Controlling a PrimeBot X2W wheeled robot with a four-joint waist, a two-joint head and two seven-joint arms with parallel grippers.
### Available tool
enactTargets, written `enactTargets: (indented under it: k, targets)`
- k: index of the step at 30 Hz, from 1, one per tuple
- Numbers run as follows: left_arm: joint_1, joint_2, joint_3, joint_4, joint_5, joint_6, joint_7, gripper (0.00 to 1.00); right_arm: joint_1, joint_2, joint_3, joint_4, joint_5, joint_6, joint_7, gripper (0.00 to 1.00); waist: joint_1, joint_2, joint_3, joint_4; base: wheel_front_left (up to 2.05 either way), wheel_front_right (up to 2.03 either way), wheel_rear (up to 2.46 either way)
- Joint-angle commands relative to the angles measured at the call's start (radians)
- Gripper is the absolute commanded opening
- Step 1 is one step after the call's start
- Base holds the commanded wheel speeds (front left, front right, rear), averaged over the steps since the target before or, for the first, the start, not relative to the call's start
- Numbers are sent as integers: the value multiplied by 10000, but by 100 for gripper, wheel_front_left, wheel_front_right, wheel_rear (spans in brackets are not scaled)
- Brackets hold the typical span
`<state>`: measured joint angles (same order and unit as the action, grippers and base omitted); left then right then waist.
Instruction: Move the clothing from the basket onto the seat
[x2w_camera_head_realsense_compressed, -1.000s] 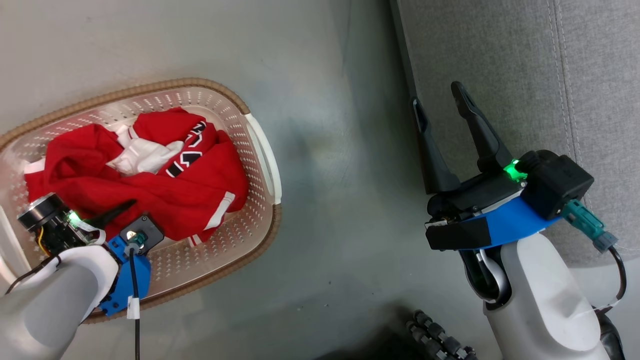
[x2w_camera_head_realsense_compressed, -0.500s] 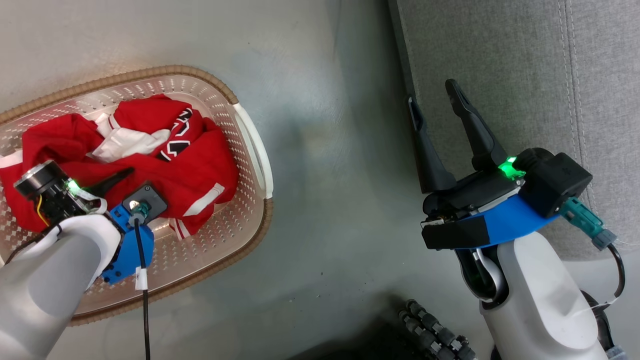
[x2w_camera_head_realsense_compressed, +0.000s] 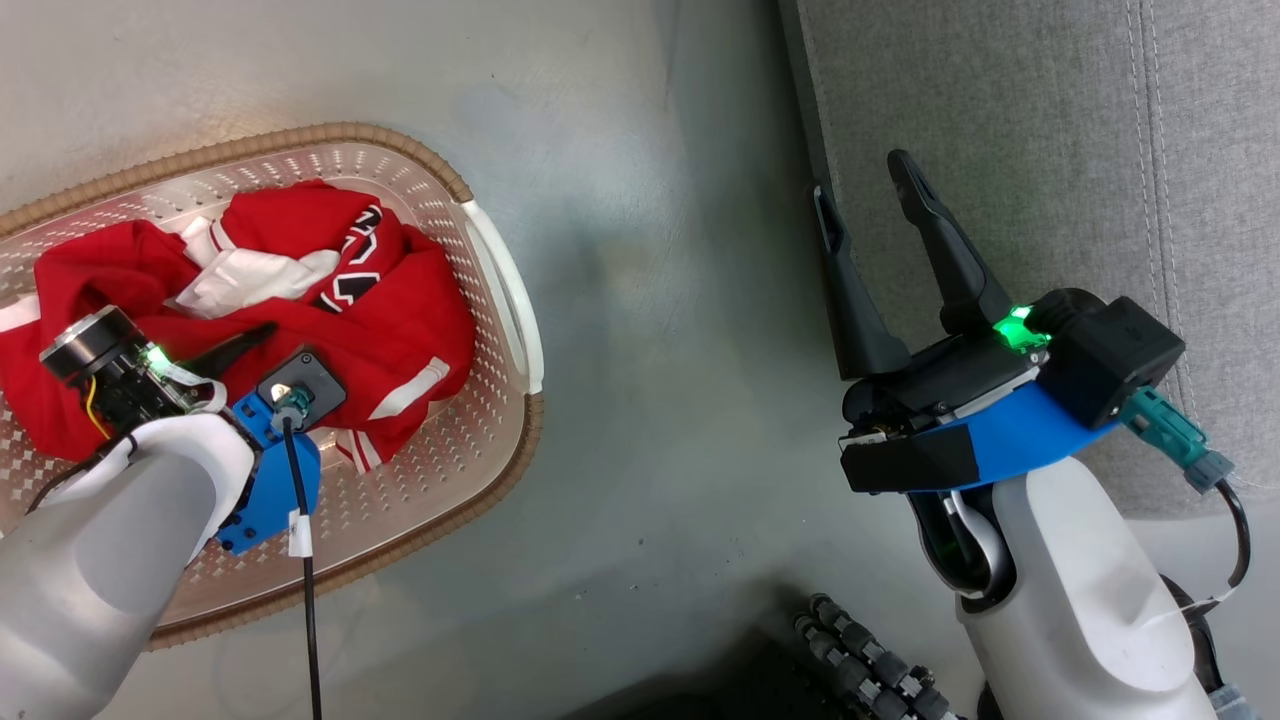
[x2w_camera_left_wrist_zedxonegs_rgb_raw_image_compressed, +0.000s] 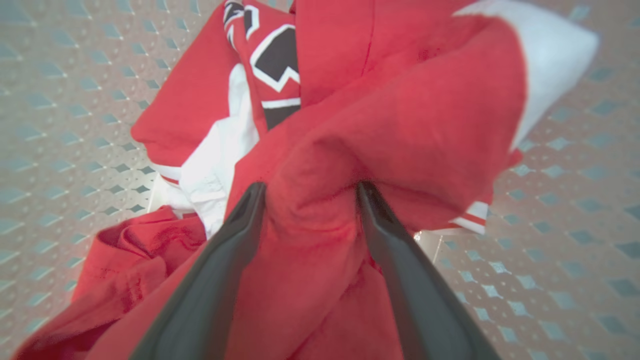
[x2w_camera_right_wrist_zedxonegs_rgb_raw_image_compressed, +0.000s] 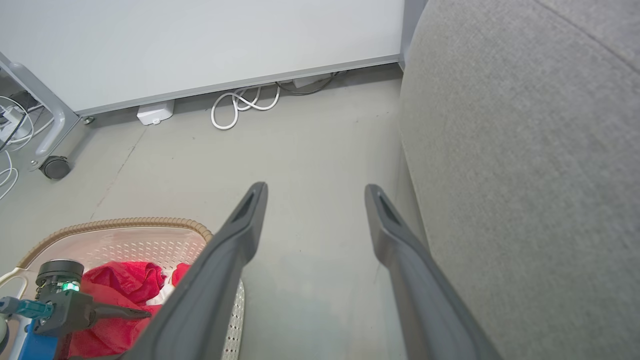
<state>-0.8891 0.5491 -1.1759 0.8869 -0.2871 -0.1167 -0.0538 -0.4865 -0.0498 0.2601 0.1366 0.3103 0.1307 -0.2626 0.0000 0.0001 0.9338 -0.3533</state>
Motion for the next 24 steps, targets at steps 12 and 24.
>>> enactTargets:
  k: [12, 24]
  targets:
    - [-234, -152, -187, 264, -468, -121, 122, 0, -169, -10, -44, -17, 79, 1, -35, 100, 0, -1, -35, 20, 0, 0, 0]
    - [-57, -353, -221, 275, -794, -127, 102, 0, -105, -10, -124, 5, -85, 1, -35, 100, 0, -1, -299, 201, 0, 0, 0]
